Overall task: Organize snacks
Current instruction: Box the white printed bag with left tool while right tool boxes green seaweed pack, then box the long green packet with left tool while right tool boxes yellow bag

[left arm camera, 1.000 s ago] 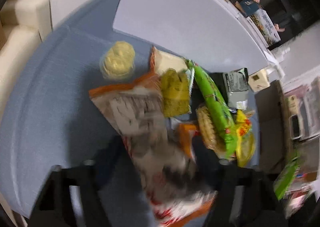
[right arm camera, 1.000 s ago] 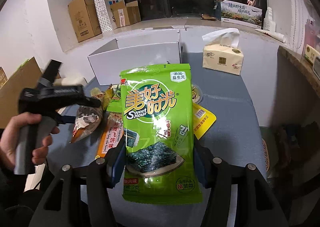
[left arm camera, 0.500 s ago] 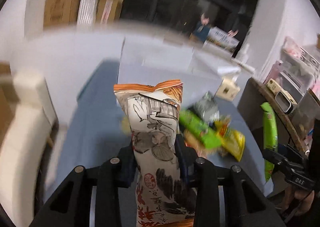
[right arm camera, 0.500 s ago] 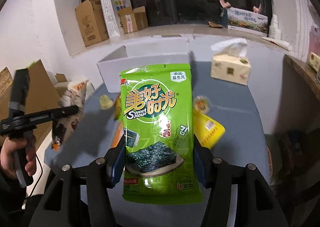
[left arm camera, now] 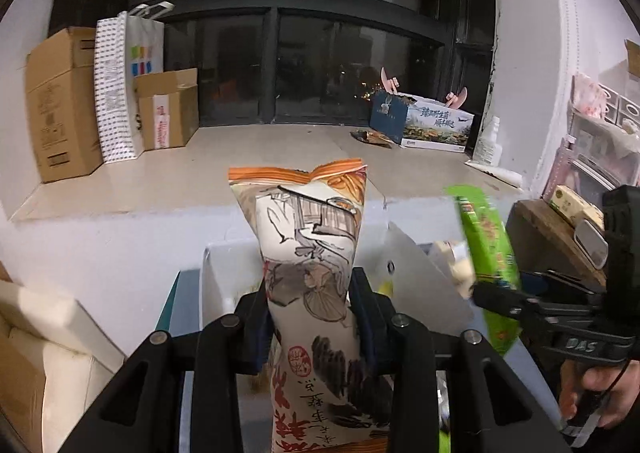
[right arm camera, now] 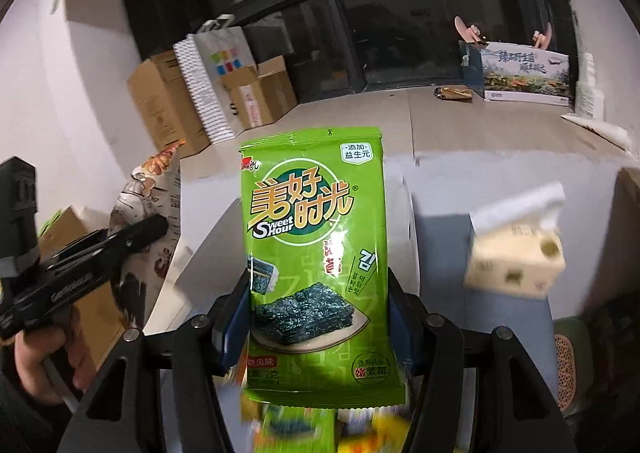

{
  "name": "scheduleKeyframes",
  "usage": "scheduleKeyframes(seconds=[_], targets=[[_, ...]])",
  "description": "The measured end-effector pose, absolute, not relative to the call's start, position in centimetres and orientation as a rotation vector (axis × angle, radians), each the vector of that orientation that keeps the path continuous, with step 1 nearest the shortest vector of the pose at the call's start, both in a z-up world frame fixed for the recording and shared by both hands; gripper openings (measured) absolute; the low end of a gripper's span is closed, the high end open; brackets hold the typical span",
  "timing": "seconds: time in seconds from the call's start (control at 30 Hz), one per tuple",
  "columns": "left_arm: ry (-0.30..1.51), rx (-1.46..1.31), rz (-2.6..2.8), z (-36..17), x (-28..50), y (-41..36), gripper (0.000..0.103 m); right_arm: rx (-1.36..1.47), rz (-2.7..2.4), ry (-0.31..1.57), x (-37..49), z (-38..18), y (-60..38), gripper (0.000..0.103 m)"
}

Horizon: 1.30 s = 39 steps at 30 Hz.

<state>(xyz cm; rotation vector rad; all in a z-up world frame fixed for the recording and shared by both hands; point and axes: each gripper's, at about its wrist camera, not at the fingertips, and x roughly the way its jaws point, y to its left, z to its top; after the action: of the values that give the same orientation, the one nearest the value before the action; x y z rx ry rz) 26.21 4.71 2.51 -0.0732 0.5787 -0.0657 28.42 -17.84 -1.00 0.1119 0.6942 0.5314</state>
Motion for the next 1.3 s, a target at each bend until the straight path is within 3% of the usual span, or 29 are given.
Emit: scheduleKeyframes(seconds=[0.17,0.2,0.23,0.3,0.67,0.77,0.97,1.3], targets=[[0.624,-0.024,-0.027,1.4,32.2,4.3,0.043,0.106,0.498,0.757,34.1,-1.7,-16.6,0.064],[0.648,-0.014,-0.007,0.8,33.2,4.4,0.058,0.109,0.507,0.771,35.1,-2.1,-16.4,0.072],[0.681,-0.008,0.015,0.1,34.2,4.6,0.085,0.108,0.512,0.787,35.8,-2.4,-16.2,0.076],[0.706,-0.021,0.019,-1.0,34.7,5.1,0.103,0.099,0.477,0.808,37.0,-3.0,-16.2,0.093],[0.692,-0.060,-0.009,-1.3,29.9,6.3,0.103,0.117,0.488,0.712,33.8,-1.6,-18.3,0.096],[0.648,-0.071,-0.033,-0.1,26.9,6.0,0.103,0.073,0.513,0.664,31.5,-0.4,-18.5,0.103],[0.550,-0.045,-0.095,1.4,18.4,4.1,0.103,0.046,0.575,0.560,23.3,1.1,-20.7,0.103],[0.654,-0.202,-0.209,-3.6,6.7,2.2,0.103,0.031,0.516,0.608,11.2,-5.7,-25.8,0.103]])
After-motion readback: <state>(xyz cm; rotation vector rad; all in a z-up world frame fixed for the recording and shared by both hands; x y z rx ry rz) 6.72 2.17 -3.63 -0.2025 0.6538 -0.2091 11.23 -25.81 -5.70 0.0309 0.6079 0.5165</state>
